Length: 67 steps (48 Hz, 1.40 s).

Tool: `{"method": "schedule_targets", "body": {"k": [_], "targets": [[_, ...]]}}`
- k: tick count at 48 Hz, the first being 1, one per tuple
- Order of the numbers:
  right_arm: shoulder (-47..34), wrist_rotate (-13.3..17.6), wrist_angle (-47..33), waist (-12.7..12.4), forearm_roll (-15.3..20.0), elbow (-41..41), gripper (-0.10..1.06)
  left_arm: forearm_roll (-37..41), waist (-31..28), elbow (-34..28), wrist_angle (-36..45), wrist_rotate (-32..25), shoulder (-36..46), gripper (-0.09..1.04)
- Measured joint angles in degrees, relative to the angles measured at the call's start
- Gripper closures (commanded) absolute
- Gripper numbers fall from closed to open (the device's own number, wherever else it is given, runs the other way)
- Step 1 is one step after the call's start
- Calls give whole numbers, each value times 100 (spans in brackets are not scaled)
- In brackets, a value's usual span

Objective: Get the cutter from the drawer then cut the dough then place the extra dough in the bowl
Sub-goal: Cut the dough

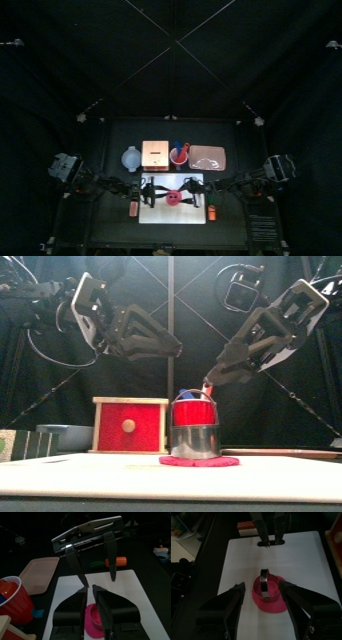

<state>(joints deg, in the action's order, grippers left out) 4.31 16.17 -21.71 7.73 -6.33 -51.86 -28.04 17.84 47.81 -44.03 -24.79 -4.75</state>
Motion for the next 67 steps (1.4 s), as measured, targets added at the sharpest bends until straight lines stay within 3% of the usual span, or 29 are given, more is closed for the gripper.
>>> {"method": "schedule_targets", "body": {"k": [17,32,67], "targets": [[-606,-9,-888,-35,-97,-79,8,-220,404,53,-782,132,-729,31],[-782,-9,-1204,-44,26,-158,9,-334,369,70,-1002,501,-1020,12],[-1055,-9,-1318,18,290,-132,11,-343,281,-132,-791,519,-1371,13]]}}
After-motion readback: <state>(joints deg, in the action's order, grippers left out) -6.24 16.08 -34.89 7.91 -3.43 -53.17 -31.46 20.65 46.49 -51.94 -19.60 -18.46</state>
